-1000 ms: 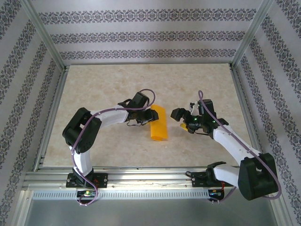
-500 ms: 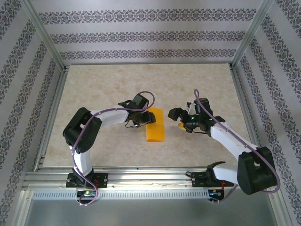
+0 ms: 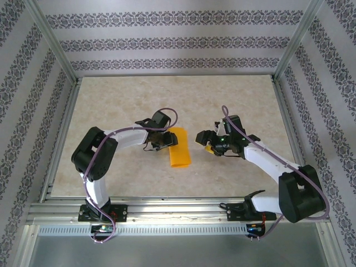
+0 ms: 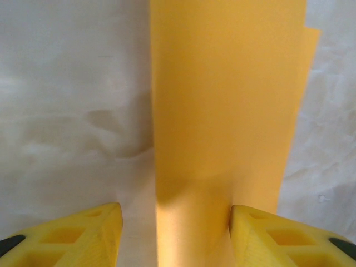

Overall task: Fold a paper plane with a square sheet of paper (pick it up from the middle)
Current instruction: First fold the square sheet of paper in half at the center of the table.

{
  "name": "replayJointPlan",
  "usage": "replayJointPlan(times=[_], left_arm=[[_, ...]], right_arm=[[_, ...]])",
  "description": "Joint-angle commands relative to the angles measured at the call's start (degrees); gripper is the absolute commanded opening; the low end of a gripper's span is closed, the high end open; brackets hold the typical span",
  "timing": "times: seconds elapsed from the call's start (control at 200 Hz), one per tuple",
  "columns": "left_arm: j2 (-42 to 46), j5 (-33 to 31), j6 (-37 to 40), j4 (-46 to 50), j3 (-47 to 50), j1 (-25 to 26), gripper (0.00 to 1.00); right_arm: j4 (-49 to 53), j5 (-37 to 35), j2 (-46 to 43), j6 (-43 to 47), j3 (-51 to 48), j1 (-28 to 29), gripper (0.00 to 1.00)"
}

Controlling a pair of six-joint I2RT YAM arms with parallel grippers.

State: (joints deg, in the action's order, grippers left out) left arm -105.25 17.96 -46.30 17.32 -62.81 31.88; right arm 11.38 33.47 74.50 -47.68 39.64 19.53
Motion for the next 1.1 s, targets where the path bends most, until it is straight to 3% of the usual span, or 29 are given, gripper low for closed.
replayJointPlan(times=[0.0,0.3,0.814,1.094], left_arm=[[2.16,1.79,1.75,-0.88,1.35,-1.51,0.54],[-1.37,6.87,8.47,3.77,-2.13,-1.86,0.55],[-5.04,2.2,11.76,12.15,-6.41,-1.92,0.56],[-4.5,0.05,9.21,10.56,-4.81,-1.86,0.57]], right_arm=[[-0.73,-0.64,1.97,0.91,1.74,1.19,0.67],[-1.44,-1.66,4.6,-0.12,2.15,2.36,0.66],[-1.44,-2.54,5.02,-1.02,1.58,2.55,0.68],[-1.17,-2.27,5.68,-1.24,1.67,2.53,0.71]])
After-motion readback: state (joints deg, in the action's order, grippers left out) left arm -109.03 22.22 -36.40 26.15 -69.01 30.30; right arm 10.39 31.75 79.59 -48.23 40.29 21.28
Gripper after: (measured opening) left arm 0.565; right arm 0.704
